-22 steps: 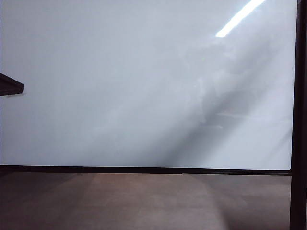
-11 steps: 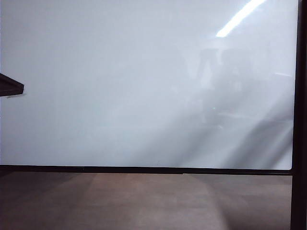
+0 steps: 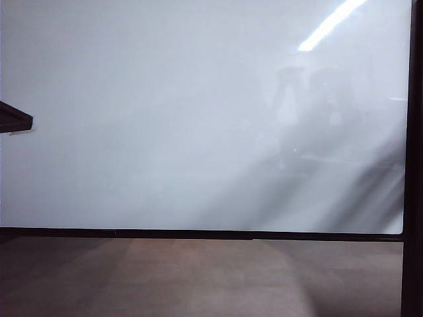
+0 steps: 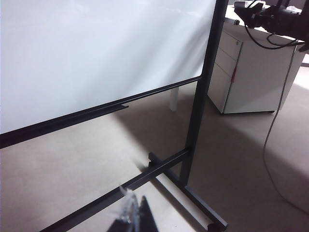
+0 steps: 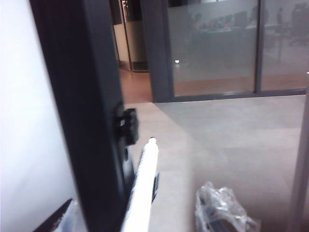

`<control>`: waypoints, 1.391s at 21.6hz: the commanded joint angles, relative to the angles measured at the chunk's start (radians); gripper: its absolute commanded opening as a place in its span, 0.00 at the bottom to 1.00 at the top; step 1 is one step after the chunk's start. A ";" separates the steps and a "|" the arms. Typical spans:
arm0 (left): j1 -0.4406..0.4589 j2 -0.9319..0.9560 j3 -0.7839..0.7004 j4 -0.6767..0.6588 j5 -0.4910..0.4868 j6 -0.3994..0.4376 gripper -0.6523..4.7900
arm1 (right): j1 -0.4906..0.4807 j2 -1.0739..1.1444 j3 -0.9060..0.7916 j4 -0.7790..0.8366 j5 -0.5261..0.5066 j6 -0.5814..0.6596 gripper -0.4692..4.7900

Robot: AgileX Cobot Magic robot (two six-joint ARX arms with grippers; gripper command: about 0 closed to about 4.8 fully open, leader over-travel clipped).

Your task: Reach to the right to find the marker pen, pick it up, and write the number 17 on the whiteboard.

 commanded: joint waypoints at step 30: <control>0.000 0.002 0.001 0.008 0.004 0.002 0.11 | 0.051 0.090 0.096 -0.047 0.028 -0.026 0.19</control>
